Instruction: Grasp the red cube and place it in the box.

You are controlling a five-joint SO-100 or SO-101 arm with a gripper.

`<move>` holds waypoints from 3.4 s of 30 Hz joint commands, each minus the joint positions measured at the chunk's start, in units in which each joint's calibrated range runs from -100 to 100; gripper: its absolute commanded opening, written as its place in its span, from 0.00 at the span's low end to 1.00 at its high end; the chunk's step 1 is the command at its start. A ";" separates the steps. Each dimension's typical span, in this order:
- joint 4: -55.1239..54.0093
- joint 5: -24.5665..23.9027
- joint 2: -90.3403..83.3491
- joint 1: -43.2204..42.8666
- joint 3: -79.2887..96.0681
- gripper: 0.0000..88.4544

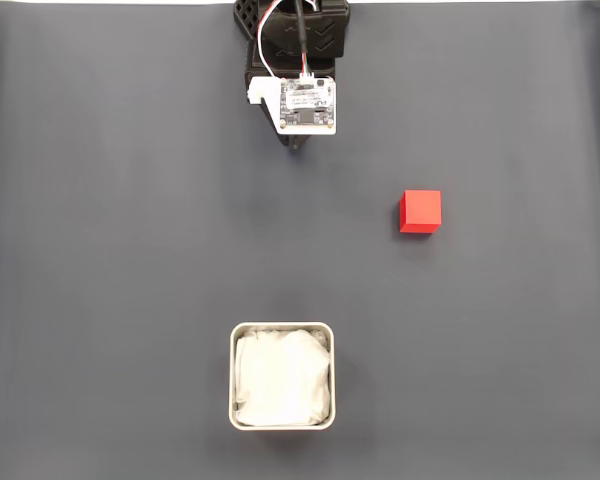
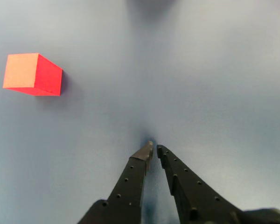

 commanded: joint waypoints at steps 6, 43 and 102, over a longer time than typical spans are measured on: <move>1.20 0.29 0.00 -0.24 0.45 0.00; -22.16 -0.63 9.36 -0.31 -26.01 0.00; -2.32 3.66 47.75 -22.97 -72.82 0.00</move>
